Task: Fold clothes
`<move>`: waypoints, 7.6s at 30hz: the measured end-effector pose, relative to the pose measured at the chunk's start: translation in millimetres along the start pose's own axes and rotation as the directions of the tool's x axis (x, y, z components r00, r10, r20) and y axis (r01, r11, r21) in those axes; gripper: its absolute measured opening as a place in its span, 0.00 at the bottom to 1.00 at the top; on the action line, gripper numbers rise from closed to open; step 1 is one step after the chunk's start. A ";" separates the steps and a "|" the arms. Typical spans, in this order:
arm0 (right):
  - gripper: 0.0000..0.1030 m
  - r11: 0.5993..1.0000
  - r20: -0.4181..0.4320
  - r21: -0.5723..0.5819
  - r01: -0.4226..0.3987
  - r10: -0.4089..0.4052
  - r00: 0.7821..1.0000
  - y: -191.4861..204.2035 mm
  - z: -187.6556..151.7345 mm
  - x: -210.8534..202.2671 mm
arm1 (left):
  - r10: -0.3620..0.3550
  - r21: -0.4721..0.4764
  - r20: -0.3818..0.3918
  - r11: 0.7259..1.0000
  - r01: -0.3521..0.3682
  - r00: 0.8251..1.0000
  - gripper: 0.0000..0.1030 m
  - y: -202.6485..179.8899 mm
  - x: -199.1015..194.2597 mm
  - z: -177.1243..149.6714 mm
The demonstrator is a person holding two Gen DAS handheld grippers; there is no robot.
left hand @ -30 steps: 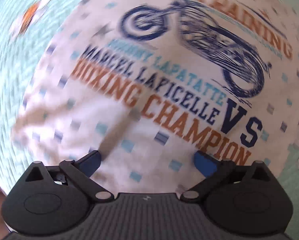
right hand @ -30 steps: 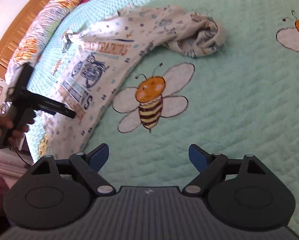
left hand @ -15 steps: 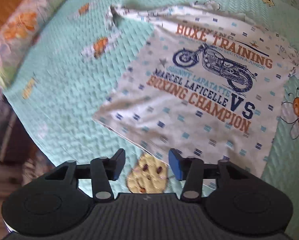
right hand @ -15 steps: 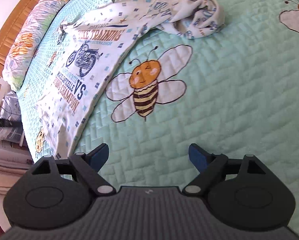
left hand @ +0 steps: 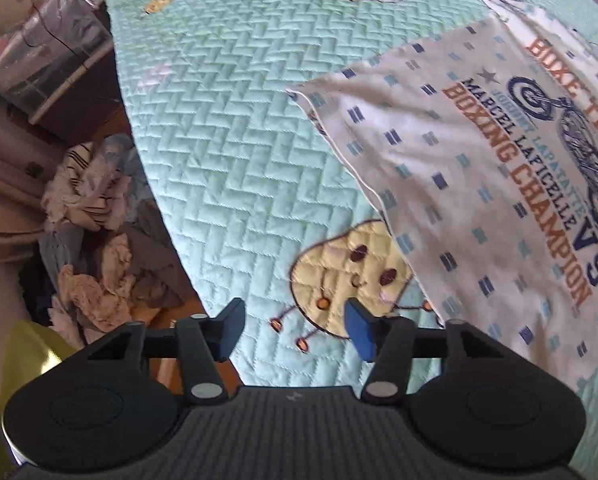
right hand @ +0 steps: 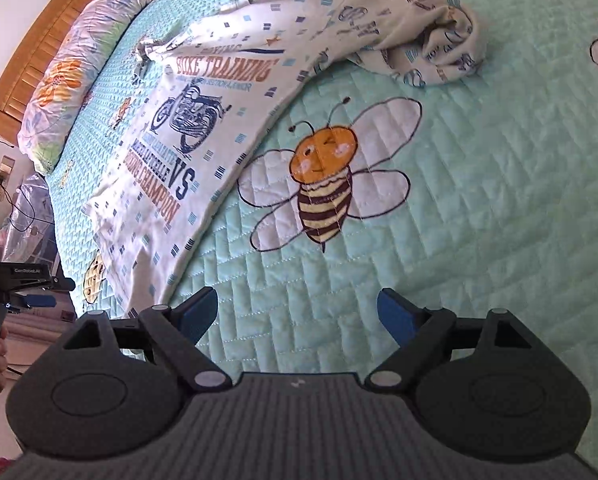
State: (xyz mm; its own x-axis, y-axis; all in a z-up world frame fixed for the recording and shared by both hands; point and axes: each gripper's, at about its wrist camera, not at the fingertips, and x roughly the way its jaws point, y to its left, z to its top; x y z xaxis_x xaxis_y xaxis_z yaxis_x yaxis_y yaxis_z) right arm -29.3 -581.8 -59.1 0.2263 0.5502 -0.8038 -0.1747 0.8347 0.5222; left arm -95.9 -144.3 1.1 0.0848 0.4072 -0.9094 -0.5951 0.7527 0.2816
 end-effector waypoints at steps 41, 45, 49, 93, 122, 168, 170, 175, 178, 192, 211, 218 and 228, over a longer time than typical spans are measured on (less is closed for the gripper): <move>0.84 0.913 0.665 -0.408 0.013 0.287 0.690 214.7 109.0 -241.5 | -0.860 0.744 0.229 0.457 0.487 0.457 1.00 -17.9 -348.2 71.7; 0.85 0.926 0.718 -0.377 -0.023 0.308 0.624 222.4 100.2 -241.8 | -0.947 0.724 0.040 0.247 0.644 0.318 1.00 -24.0 -333.9 73.3; 0.88 0.959 0.736 -0.151 -0.239 0.271 0.620 216.5 93.8 -213.7 | -0.946 0.724 -0.055 0.182 0.665 0.318 1.00 -41.0 -330.8 62.4; 0.76 0.867 0.477 0.499 0.017 -0.290 0.830 162.2 -22.0 118.2 | -0.738 0.759 -0.228 0.274 0.591 0.635 1.00 -131.1 89.6 136.9; 0.92 0.968 0.687 0.151 0.199 -0.247 0.684 199.3 -70.6 163.0 | -0.922 0.911 0.037 0.189 0.366 0.384 1.00 -92.8 130.8 72.5; 0.87 0.868 0.638 0.495 -0.038 -0.334 0.694 218.2 -163.5 113.3 | -0.806 0.543 -0.031 0.483 0.687 0.591 1.00 58.9 147.0 135.9; 0.71 0.857 0.625 0.512 -0.054 -0.329 0.708 212.0 -164.5 114.6 | -0.796 0.530 -0.062 0.485 0.695 0.603 1.00 53.6 149.0 142.3; 0.62 0.849 0.628 0.518 -0.110 -0.290 0.722 200.9 -167.6 117.3 | -0.790 0.507 -0.112 0.476 0.719 0.602 1.00 47.5 155.3 153.2; 0.62 0.843 0.641 0.513 -0.159 -0.253 0.724 194.3 -168.3 118.2 | -0.777 0.516 -0.146 0.468 0.717 0.612 1.00 42.3 155.8 157.3; 0.62 0.830 0.677 0.486 -0.275 -0.158 0.719 186.4 -162.3 124.7 | -0.867 0.266 -0.345 0.276 0.924 0.359 0.35 51.5 182.1 173.6; 0.10 0.847 0.646 0.481 -0.224 -0.170 0.744 200.1 -161.0 127.1 | -0.911 0.224 -0.323 0.190 0.956 0.257 0.09 62.4 178.8 159.5; 0.09 0.887 0.700 0.425 -0.179 -0.197 0.686 221.7 -183.9 84.0 | -0.925 0.286 -0.284 0.170 0.943 0.253 0.09 92.4 155.3 154.7; 0.24 0.841 0.623 0.536 -0.075 -0.335 0.707 221.3 -225.4 63.2 | -0.888 0.354 -0.264 0.275 0.894 0.377 0.30 126.2 157.2 132.0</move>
State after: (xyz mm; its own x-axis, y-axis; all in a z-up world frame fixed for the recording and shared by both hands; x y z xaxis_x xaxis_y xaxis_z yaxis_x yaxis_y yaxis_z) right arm -269.6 -367.4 -58.6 0.8156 0.1231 -0.5654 0.3503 0.6726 0.6518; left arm -52.1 82.9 -65.9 0.3492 -0.6510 -0.6740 0.1950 0.7540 -0.6273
